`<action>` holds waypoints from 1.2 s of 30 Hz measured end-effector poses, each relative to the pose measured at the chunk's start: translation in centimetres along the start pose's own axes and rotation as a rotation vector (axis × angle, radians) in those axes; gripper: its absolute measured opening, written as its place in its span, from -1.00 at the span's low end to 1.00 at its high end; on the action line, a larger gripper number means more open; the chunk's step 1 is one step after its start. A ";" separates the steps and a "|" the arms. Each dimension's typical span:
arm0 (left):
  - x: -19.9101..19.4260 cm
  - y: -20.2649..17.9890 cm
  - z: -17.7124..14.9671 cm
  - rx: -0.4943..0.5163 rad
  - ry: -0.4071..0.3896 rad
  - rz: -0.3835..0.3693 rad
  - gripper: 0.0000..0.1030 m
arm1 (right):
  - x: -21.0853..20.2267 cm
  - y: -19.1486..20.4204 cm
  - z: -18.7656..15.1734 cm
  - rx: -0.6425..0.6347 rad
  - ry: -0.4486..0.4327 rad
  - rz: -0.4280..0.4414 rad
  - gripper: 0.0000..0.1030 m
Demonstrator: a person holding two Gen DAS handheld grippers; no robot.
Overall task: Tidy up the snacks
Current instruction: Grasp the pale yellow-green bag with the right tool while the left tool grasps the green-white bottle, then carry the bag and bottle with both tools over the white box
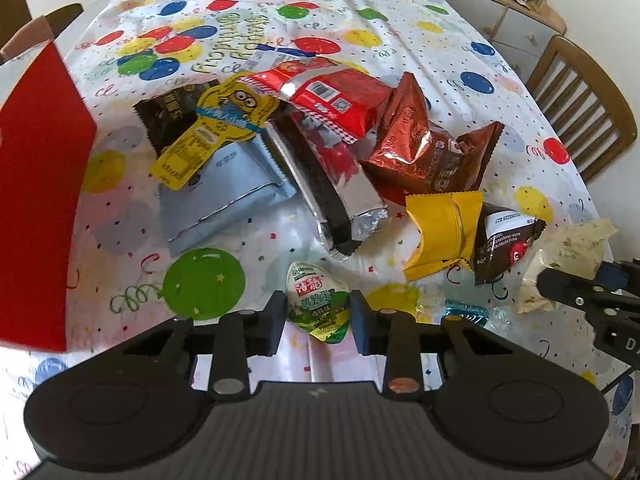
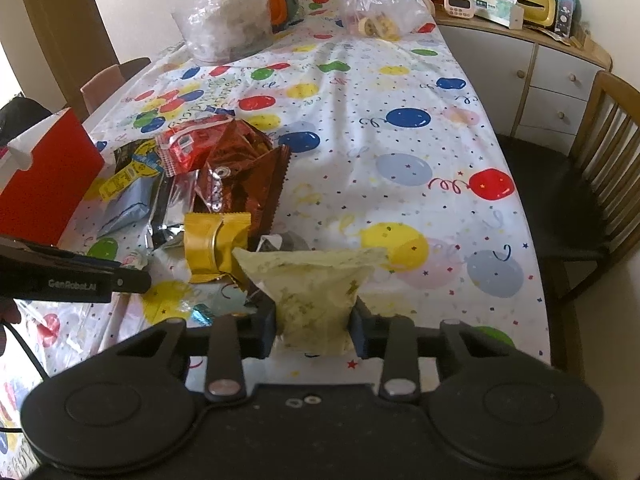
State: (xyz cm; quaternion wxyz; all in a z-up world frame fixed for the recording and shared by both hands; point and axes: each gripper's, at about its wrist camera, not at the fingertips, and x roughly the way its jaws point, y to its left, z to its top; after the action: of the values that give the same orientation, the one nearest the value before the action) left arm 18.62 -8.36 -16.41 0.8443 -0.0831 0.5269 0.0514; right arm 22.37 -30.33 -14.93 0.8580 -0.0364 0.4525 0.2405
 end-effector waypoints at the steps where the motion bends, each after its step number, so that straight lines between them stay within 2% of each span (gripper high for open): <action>1: -0.1 0.1 -0.1 -0.009 -0.001 0.003 -0.37 | -0.2 0.0 0.0 0.001 -0.003 0.005 -0.34; 9: -2.7 1.4 -1.2 -0.066 -0.040 0.024 -0.36 | -2.3 0.1 -0.2 -0.001 -0.026 0.022 -0.34; 17: -7.9 3.3 -2.1 -0.069 -0.124 0.007 -0.36 | -4.6 2.6 0.8 -0.044 -0.047 0.074 -0.34; 25: -12.7 6.8 -2.1 -0.034 -0.185 -0.002 -0.36 | -6.6 7.8 2.7 -0.115 -0.072 0.111 -0.34; 36: -16.9 14.2 -1.1 -0.027 -0.245 0.009 -0.36 | -6.4 17.7 6.0 -0.170 -0.084 0.190 -0.34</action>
State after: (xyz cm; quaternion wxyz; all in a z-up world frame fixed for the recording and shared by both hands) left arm 7.75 5.36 -2.91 0.9009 -0.0853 0.4195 0.0718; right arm 15.96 -15.53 -3.57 0.8432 -0.0559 0.3957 0.3596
